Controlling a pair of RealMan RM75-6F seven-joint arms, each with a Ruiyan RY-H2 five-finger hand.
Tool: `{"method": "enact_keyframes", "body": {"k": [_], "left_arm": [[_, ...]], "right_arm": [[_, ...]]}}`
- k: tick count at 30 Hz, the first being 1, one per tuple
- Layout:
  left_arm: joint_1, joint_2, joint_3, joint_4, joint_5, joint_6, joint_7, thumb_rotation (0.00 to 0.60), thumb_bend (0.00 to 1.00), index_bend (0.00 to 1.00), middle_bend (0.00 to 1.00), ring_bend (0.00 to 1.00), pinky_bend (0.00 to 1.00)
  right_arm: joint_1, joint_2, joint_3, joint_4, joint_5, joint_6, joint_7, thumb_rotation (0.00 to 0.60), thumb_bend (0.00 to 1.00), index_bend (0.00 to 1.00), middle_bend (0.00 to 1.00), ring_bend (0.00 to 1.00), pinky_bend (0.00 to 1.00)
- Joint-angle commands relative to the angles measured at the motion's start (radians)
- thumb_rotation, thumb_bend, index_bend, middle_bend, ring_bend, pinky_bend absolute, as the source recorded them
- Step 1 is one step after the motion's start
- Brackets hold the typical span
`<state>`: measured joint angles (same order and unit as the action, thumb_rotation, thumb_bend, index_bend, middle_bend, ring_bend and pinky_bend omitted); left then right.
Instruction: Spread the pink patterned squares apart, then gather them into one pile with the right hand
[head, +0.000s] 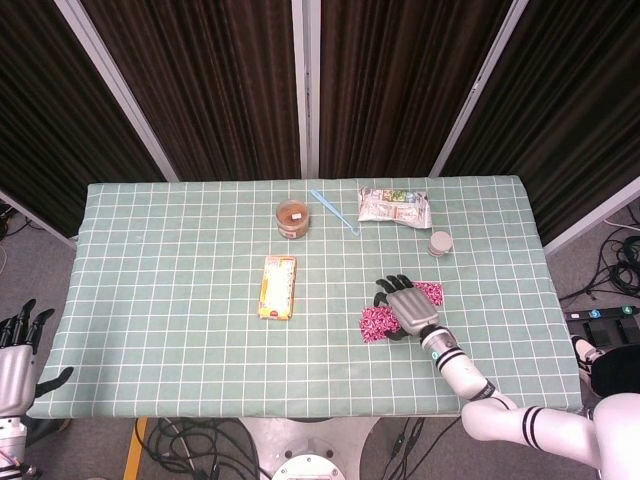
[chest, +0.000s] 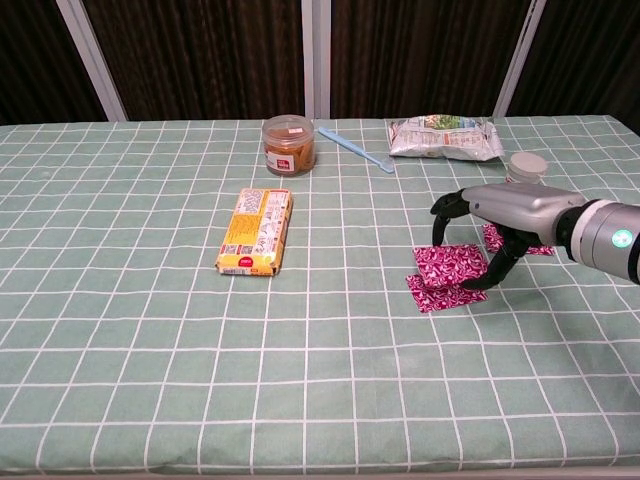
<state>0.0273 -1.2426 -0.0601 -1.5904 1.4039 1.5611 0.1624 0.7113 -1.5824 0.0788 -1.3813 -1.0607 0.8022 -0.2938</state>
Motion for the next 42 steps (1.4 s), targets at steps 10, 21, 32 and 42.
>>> {"method": "enact_keyframes", "body": {"k": [10,21,32,42], "left_arm": [[0.006,0.003,0.003,-0.007,-0.004,0.004,0.005,0.600,0.16,0.21,0.15,0.14,0.15],[0.004,0.004,0.001,-0.011,-0.006,0.001,0.009,0.600,0.16,0.21,0.15,0.14,0.14],[0.004,0.004,0.000,-0.014,-0.007,0.001,0.013,0.600,0.16,0.21,0.15,0.14,0.15],[0.002,0.003,0.000,-0.012,-0.005,-0.002,0.008,0.600,0.16,0.21,0.15,0.14,0.14]], "right_arm": [[0.009,-0.057,-0.026,0.089,-0.093,-0.028,0.047,0.564,0.14,0.39,0.09,0.00,0.00],[0.006,-0.073,-0.037,0.134,-0.140,-0.036,0.077,0.567,0.14,0.36,0.09,0.00,0.00],[-0.004,-0.058,-0.043,0.128,-0.160,-0.028,0.072,0.535,0.14,0.24,0.08,0.00,0.00],[-0.039,-0.044,0.037,0.219,-0.031,0.010,0.082,0.523,0.14,0.27,0.08,0.00,0.00]]}}
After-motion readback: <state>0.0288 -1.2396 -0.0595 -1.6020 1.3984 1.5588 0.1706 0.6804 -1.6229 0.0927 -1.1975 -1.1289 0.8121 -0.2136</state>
